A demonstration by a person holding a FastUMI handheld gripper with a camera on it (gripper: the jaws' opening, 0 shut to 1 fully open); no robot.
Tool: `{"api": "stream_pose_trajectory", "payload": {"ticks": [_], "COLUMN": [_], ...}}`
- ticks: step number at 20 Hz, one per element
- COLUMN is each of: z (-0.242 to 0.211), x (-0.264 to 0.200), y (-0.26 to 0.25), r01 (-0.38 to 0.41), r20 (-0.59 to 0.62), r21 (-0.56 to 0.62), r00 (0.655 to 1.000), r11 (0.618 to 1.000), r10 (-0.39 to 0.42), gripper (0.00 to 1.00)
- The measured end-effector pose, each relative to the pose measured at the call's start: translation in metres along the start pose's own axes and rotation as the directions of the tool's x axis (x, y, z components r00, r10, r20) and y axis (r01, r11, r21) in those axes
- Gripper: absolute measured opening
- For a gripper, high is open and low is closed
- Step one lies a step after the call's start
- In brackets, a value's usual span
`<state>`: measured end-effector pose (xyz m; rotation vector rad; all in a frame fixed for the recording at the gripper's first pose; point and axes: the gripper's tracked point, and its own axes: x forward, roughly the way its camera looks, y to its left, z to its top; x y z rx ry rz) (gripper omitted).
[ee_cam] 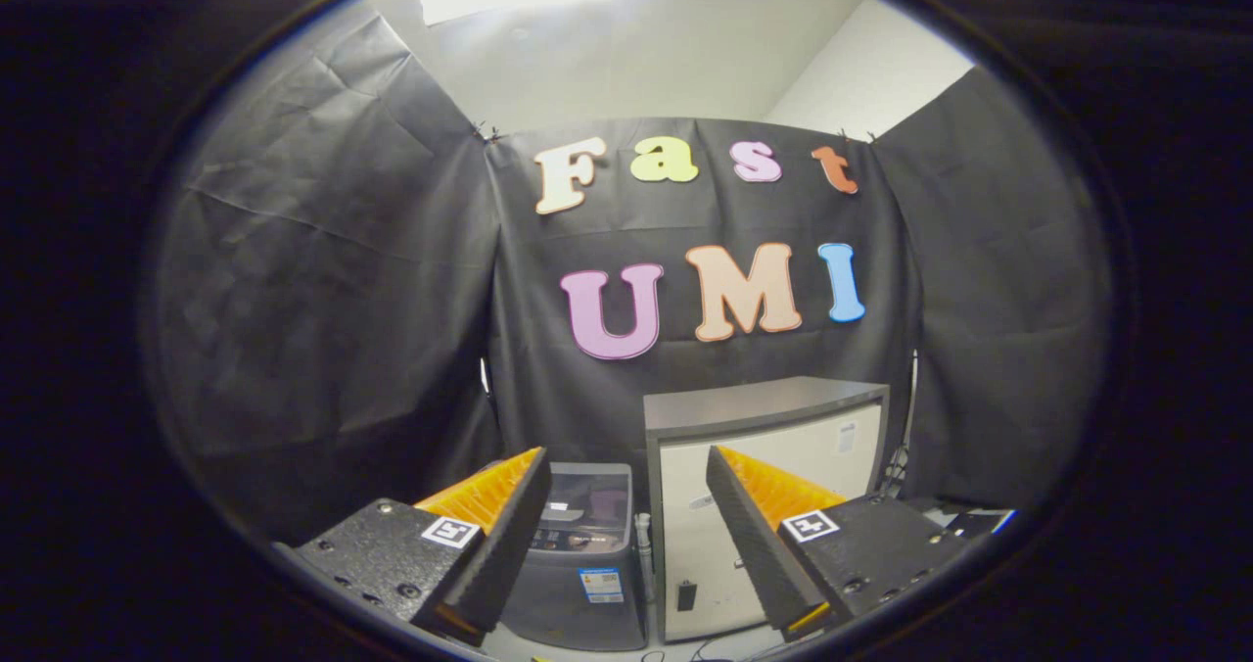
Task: Put the clothes into the washing machine and then close the washing machine lid.
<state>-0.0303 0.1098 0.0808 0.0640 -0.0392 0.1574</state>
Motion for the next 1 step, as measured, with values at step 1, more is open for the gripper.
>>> {"api": "stream_pose_trajectory", "payload": {"ticks": [1], "z": [-0.0098], "x": [0.0037], "y": [0.0035], "r01": [-0.014], "r20": [-0.007], "r21": [0.009], "r00": [1.000], "r11": [1.000], "r10": [0.014], "gripper": [0.97]}}
